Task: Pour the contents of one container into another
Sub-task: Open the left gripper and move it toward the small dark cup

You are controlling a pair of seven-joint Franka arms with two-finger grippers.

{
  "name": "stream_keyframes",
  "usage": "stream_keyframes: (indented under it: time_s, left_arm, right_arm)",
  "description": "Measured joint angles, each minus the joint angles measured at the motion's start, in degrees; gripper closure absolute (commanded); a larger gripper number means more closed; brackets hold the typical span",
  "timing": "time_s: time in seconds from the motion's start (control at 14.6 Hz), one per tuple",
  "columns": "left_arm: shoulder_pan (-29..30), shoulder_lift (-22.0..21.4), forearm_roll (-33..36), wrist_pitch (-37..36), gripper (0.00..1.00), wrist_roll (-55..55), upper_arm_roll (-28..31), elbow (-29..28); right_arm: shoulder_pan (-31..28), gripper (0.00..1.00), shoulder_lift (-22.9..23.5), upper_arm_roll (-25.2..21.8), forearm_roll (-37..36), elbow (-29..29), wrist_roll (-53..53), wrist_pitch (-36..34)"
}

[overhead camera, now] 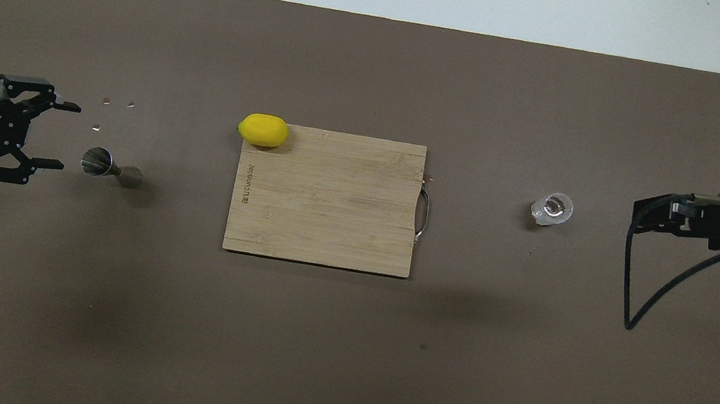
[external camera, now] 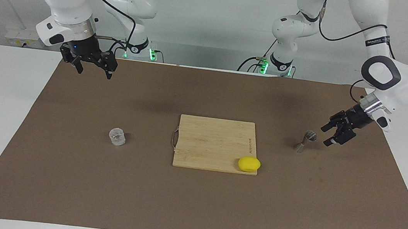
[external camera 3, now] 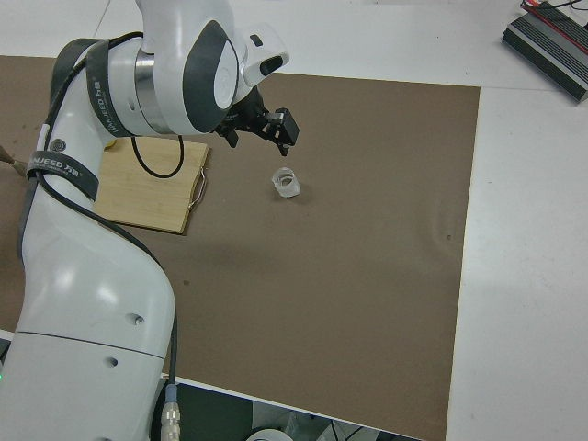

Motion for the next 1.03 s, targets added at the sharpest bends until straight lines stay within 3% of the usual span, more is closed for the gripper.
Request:
stream_keyframes:
  time_s: [0.75, 1.03]
  left_arm:
    - [0.5, -0.6, -4.1, -2.1, 0.00, 0.0, 0.2, 0.0]
    - [2.2, -0.9, -10.8, -3.6, 0.00, 6.0, 0.3, 0.0]
  right_arm:
    - [-0.1, 0.00, 0.0, -0.3, 0.0, 0.0, 0.0, 0.0]
    - [-0.2, 0.00, 0.0, -0.4, 0.0, 0.0, 0.0, 0.0]
